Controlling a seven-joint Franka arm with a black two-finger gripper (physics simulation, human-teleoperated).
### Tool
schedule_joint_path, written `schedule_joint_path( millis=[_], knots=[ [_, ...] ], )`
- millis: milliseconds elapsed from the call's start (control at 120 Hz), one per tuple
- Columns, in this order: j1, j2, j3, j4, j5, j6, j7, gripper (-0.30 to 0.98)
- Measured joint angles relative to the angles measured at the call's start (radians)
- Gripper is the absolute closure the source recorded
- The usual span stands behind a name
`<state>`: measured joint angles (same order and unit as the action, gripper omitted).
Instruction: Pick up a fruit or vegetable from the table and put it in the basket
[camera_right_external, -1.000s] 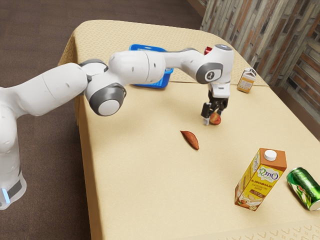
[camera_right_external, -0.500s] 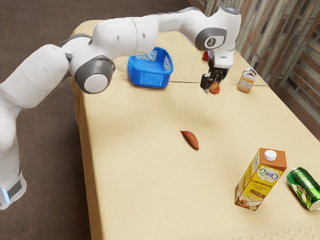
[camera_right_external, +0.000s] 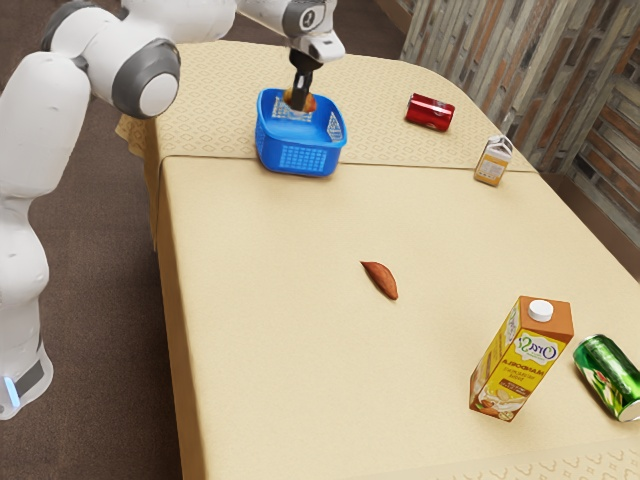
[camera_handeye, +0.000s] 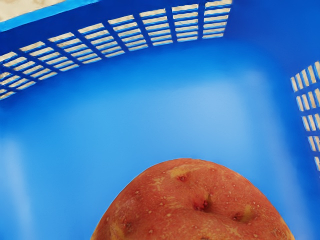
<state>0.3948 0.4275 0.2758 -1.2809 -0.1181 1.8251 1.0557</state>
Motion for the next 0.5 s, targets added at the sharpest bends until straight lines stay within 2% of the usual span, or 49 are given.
schedule_joint_path(
  millis=[133,233,300,342,400,450,500],
  knots=[
    [0.034,0.060,-0.002,0.066,-0.039,-0.008,0.006,0.49],
    [0.033,0.065,-0.019,0.071,-0.053,-0.015,0.009,0.26],
    [0.031,0.053,-0.034,0.067,-0.057,-0.018,0.009,0.16],
    [0.030,-0.001,-0.065,0.038,-0.055,-0.022,-0.001,0.12],
    [0.030,-0.210,-0.166,-0.094,-0.036,-0.044,-0.059,0.08],
    [0.048,-0.385,-0.349,-0.174,0.040,-0.114,-0.149,0.05],
    [0.007,-0.456,-0.496,-0.198,0.089,-0.179,-0.238,0.04]
  ],
)
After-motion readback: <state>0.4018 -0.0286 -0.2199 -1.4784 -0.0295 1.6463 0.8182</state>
